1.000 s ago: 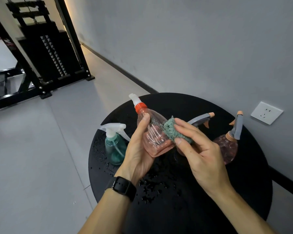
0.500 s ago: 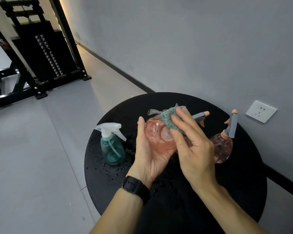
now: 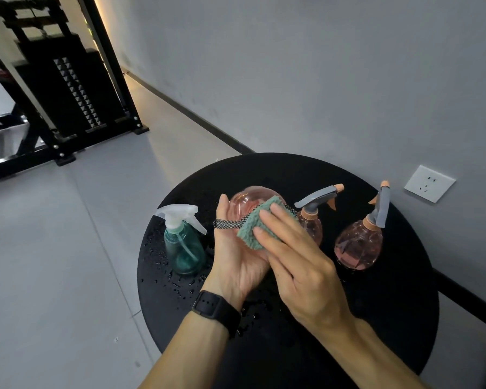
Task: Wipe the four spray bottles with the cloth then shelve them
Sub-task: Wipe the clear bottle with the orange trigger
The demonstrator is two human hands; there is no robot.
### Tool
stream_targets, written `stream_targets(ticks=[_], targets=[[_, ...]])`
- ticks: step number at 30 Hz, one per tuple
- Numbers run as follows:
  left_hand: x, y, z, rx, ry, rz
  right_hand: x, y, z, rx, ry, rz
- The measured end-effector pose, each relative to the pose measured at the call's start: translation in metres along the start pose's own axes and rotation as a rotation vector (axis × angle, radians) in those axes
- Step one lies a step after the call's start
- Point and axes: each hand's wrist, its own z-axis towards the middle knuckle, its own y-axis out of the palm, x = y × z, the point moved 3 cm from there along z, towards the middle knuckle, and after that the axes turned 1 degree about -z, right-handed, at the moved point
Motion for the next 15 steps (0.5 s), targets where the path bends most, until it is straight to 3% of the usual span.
stream_targets(ticks=[8, 15], targets=[[-0.002, 0.011, 0.001, -0.072, -0.006, 0.054, -0.006, 0.0, 0.013, 0.143, 0.083, -0.046], [0.008, 0.005, -0.001, -0.046, -0.009, 0.148, -0.016, 0.0, 0.017, 0.075, 0.029, 0.043]])
